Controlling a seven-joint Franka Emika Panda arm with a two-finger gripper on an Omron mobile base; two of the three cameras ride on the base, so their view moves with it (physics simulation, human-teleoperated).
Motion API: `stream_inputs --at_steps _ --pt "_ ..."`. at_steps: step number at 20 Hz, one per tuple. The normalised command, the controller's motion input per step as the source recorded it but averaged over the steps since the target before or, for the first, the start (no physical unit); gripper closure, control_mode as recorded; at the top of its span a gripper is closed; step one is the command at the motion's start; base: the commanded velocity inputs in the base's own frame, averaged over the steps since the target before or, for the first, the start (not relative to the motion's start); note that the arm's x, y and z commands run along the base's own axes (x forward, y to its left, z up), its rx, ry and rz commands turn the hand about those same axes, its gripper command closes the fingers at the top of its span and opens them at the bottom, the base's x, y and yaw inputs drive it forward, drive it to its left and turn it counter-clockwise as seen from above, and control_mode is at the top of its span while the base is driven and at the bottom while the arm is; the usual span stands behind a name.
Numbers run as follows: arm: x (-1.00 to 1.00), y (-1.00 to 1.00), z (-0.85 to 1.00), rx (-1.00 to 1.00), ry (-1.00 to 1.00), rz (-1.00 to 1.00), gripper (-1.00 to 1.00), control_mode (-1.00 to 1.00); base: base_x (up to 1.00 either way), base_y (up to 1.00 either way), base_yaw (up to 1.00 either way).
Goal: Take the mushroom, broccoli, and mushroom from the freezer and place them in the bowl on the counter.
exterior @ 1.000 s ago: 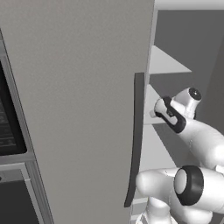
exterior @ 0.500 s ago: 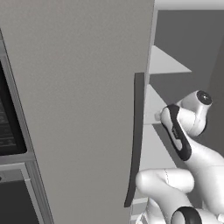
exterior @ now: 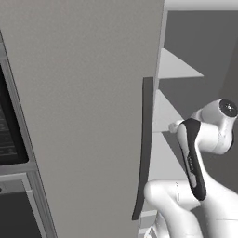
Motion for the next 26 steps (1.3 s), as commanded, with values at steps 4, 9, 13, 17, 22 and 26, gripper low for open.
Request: stream_inputs --at_steps 4,9,13,17,22,26 --pt "-0.58 0.17 0.51 -0.04 0.0 -0.01 1.0 -1.0 0.0 0.0 0.0" --pt "-0.7 0.11 0.45 -0.02 0.02 0.0 1.0 -1.0 0.0 0.0 0.0" --pt "-0.69 0.25 0.36 -0.02 0.07 0.0 1.0 -1.0 0.0 0.0 0.0" --pt "-0.62 0.4 0.19 -0.03 0.1 0.0 1.0 -1.0 0.0 0.0 0.0" --pt "-0.41 0.4 0.05 -0.02 0.04 0.0 1.0 -1.0 0.0 0.0 0.0" --pt "-0.21 0.11 0.09 0.0 0.02 0.0 1.0 -1.0 0.0 0.0 0.0"
